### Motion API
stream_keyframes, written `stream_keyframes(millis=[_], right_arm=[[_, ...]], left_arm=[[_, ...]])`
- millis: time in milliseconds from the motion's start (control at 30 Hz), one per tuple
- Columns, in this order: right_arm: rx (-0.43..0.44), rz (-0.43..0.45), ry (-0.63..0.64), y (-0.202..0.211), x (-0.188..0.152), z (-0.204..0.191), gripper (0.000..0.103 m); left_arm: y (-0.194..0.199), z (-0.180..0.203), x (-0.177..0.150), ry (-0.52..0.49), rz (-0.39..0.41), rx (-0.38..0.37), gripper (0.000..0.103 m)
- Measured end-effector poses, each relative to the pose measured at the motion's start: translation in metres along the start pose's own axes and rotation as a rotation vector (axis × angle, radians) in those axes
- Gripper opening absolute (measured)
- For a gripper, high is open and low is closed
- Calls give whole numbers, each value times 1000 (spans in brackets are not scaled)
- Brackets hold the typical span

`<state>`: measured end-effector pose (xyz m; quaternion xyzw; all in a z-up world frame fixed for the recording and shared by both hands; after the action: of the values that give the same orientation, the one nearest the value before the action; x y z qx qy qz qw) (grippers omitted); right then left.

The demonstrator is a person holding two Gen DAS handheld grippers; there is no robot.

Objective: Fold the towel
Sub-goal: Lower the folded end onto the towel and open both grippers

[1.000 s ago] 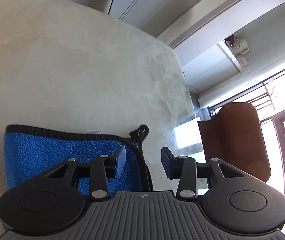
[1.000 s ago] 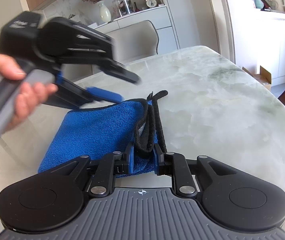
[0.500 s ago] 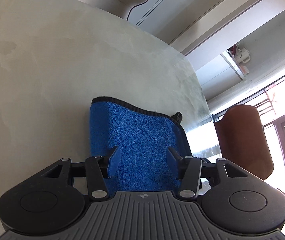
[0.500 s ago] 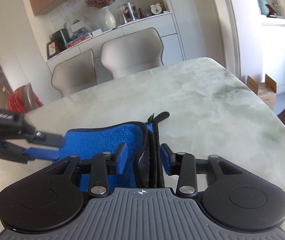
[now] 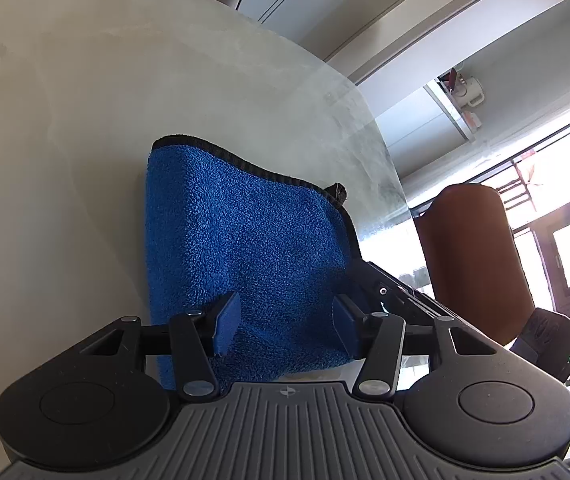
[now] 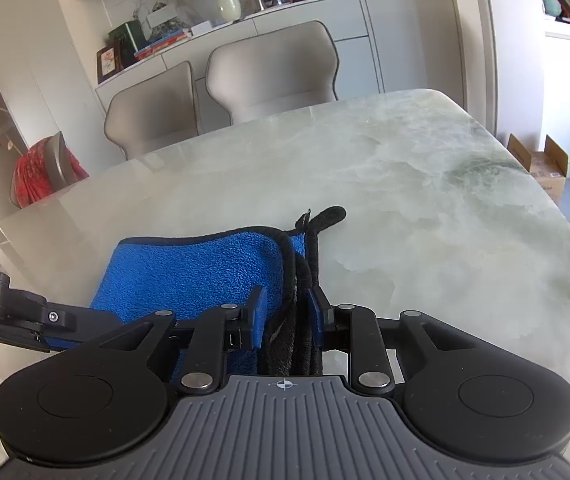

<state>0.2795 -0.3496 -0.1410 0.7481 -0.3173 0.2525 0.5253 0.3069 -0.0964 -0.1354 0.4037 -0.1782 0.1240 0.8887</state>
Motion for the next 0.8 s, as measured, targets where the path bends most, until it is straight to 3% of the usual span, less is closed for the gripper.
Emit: stream_keyframes(millis=[33, 367, 500, 667, 800], right_arm=[[5, 2, -3, 1, 0, 1, 14], [-21, 16, -42, -3, 13, 19, 9], [47, 28, -79, 1, 17, 19, 12], [40, -40, -60, -13, 16, 11, 27], [46, -28, -37, -14, 14, 7, 25]], left_arm=[[-1, 1, 0, -1, -1, 1, 55], [-8, 8, -2, -22, 4, 6, 60], [-9, 9, -4, -39, 8, 9, 60], [-8, 9, -4, -35, 14, 11, 60], [-4, 14, -3, -66, 15, 25, 60]])
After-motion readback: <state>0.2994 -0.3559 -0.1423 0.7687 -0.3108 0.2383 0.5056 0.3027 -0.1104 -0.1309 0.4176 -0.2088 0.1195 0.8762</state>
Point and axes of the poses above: each gripper's, at about its wrist camera, not at the fingertips, and y roughly against the way its jaws point, z to its right, x to its top, the point moved 2 cm from there along -y, roughly the way its jaws point, and after that the axes turned 4 degrees about -y, right-handed, at the moved point
